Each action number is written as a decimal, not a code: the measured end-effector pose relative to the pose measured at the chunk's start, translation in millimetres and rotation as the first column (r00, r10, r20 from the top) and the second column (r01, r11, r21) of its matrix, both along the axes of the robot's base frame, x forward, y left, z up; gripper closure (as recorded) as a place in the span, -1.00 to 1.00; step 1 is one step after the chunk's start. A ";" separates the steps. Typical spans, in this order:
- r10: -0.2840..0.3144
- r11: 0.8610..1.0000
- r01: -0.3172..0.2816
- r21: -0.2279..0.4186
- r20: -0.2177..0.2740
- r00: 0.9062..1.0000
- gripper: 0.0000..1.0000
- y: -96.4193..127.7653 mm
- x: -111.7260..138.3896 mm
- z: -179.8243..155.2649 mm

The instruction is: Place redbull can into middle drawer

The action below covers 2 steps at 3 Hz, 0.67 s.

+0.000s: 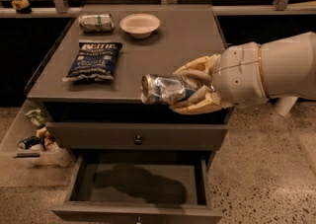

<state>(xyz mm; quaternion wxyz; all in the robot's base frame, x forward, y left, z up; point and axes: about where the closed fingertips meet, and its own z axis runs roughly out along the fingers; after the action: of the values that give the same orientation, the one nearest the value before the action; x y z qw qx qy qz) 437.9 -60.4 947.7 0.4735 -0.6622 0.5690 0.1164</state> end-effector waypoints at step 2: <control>-0.037 0.983 0.019 -0.181 -0.098 0.995 1.00 17.1 12.7 -44.9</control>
Offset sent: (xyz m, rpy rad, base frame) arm 0.0216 0.0233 -0.1308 -0.3466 0.2564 -0.0883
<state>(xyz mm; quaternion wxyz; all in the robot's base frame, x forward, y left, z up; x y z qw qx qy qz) 450.5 -43.3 902.8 0.3841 -0.6874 0.6096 0.0911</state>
